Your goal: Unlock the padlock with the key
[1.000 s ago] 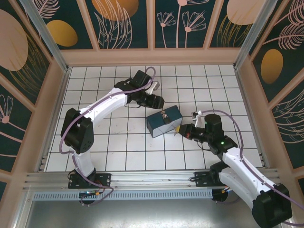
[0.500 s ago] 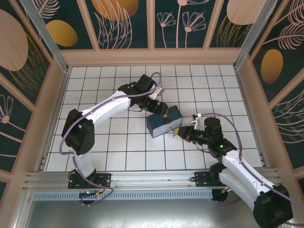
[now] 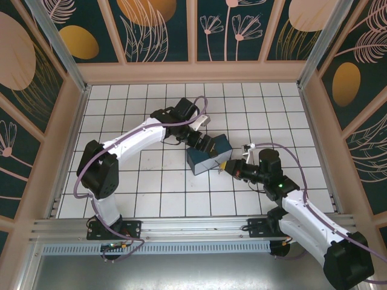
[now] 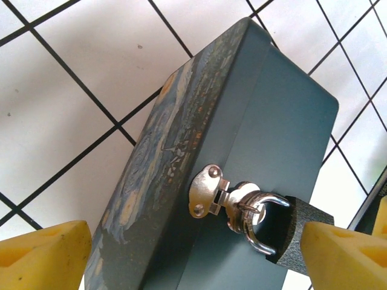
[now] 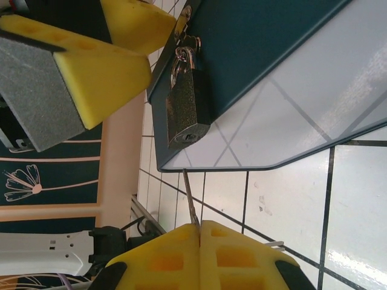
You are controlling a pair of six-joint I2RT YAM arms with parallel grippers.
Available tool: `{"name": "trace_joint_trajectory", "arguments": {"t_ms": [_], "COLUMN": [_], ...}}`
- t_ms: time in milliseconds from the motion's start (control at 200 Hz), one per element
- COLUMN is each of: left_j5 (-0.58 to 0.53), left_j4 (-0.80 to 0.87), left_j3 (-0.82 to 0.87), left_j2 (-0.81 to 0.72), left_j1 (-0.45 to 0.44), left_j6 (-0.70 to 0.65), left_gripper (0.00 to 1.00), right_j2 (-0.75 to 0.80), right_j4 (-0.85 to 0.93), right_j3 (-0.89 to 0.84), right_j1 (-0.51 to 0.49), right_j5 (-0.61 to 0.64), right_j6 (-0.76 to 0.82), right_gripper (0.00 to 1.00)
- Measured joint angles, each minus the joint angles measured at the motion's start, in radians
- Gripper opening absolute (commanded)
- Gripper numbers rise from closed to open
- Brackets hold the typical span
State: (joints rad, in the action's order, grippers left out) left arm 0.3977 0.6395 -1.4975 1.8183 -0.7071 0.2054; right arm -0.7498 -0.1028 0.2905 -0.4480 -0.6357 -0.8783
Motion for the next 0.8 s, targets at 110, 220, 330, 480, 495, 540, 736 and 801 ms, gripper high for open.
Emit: {"name": "trace_joint_trajectory", "arguments": {"t_ms": [110, 220, 330, 480, 495, 540, 736, 801], "left_j5": [0.014, 0.014, 0.014, 0.014, 0.014, 0.014, 0.006, 0.000], "left_j4": [0.000, 0.000, 0.000, 0.000, 0.000, 0.000, 0.000, 0.001], "left_j3": [0.000, 0.000, 0.000, 0.000, 0.000, 0.001, 0.015, 0.022], "left_j2": [0.000, 0.000, 0.000, 0.000, 0.000, 0.000, 0.003, 0.006], "left_j1": [0.000, -0.002, -0.006, -0.017, -0.019, -0.019, -0.021, -0.021], "left_j6": [-0.011, -0.019, -0.022, -0.023, -0.023, -0.023, -0.023, -0.022], "left_gripper": [0.95, 0.96, 0.98, 0.98, 0.98, 0.98, 0.96, 0.96], "right_j2": [0.000, -0.008, -0.014, -0.017, -0.017, -0.017, -0.018, -0.019], "right_j4": [-0.011, -0.015, -0.023, -0.034, -0.035, -0.040, -0.068, -0.077], "right_j3": [-0.007, -0.011, -0.011, -0.011, -0.011, -0.011, -0.016, -0.022], "right_j1": [0.000, 0.000, 0.000, 0.000, 0.000, 0.000, 0.000, 0.000], "right_j5": [0.007, 0.010, 0.011, 0.011, 0.011, 0.011, 0.017, 0.017], "right_j6": [0.000, 0.000, 0.000, -0.003, -0.004, -0.006, -0.024, -0.027], "right_gripper": [0.00, 0.00, 0.00, 0.00, 0.00, 0.00, 0.00, 0.00]}}
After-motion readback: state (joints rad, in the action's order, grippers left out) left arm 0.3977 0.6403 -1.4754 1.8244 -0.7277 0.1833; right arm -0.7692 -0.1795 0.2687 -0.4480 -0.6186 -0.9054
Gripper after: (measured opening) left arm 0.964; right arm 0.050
